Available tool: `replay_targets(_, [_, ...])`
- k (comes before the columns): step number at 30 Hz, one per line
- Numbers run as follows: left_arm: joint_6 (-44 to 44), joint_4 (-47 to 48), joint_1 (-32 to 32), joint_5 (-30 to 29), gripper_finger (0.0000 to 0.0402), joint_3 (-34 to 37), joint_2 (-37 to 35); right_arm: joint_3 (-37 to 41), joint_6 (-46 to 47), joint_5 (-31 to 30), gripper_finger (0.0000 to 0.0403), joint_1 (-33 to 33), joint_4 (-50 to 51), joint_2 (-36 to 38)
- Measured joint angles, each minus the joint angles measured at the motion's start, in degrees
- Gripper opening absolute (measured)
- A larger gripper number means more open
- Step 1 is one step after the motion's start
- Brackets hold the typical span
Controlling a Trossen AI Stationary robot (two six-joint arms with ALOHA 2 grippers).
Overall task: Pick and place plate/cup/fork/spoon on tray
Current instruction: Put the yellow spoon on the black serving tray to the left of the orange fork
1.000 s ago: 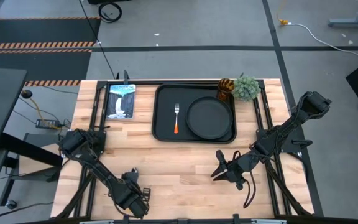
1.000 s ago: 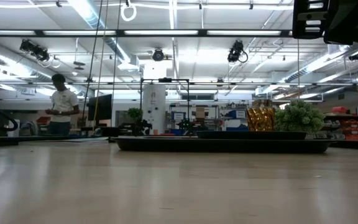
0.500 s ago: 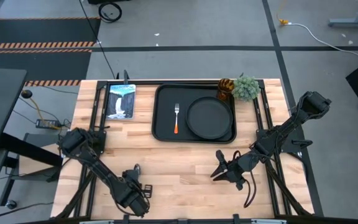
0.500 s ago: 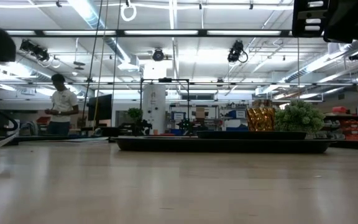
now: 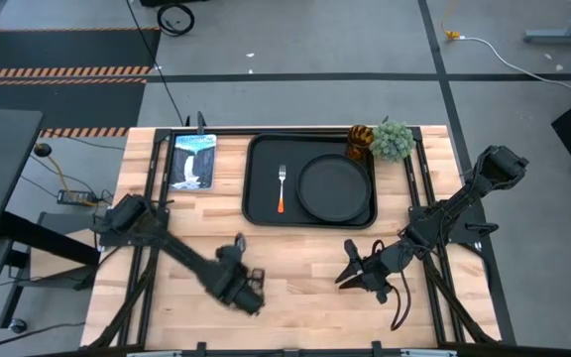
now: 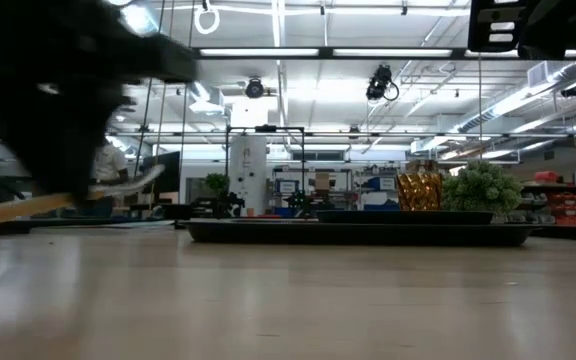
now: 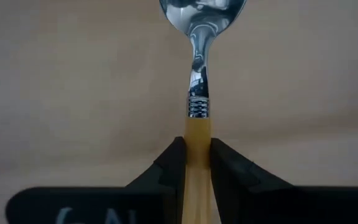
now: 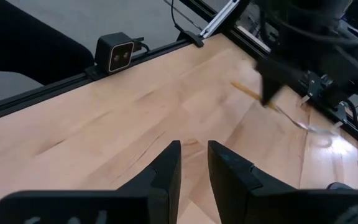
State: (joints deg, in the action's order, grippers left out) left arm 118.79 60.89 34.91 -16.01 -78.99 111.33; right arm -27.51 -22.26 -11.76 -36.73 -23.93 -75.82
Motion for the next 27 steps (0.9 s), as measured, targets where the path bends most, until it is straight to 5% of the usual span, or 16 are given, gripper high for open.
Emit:
replay_targets(7, [-14.6, 0.3, -12.0, -5.8, 0.0064, -1.9, 0.0, 0.0, 0.0, 1.4, 0.0086, 0.0, 0.0, 0.0])
replay_targets(17, [-41.8, -8.6, -28.4, -4.9, 0.0064, -6.9, 0.0, 0.0, 0.2, 1.4, 0.0086, 0.0, 0.0, 0.0])
replay_targets(27, [-52.1, -12.2, -42.3, -1.7, 0.0064, -6.0, 0.0, 1.6, 1.3, 2.6, 0.0086, 0.0, -1.8, 0.0])
